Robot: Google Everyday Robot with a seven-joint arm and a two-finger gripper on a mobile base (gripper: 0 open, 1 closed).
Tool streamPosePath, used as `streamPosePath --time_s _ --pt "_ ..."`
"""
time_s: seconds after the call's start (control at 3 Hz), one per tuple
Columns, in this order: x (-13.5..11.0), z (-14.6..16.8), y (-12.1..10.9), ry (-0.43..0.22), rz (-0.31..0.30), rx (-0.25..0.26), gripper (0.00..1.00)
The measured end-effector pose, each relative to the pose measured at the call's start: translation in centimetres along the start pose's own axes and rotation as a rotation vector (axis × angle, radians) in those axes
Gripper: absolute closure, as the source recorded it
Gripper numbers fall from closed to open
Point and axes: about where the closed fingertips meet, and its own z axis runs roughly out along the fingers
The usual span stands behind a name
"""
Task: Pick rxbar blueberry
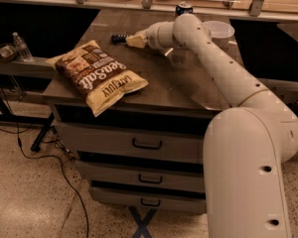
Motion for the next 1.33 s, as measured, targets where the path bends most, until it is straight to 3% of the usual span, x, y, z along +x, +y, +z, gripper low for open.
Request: streamPosePath --time_s 0.33,0.67,1.0,1.33 --pt "-0.5 -0.8 0.2 -0.011 -0.001 0.004 1.00" --pt "-4.5 -2.6 1.4 -0.078 -0.061 -0.009 1.00" --pt "-10.0 -5.1 3.2 -0.165 -0.178 -0.025 1.00" --pt "-15.4 -9.6 3.9 -0.272 -0.272 -0.019 1.00"
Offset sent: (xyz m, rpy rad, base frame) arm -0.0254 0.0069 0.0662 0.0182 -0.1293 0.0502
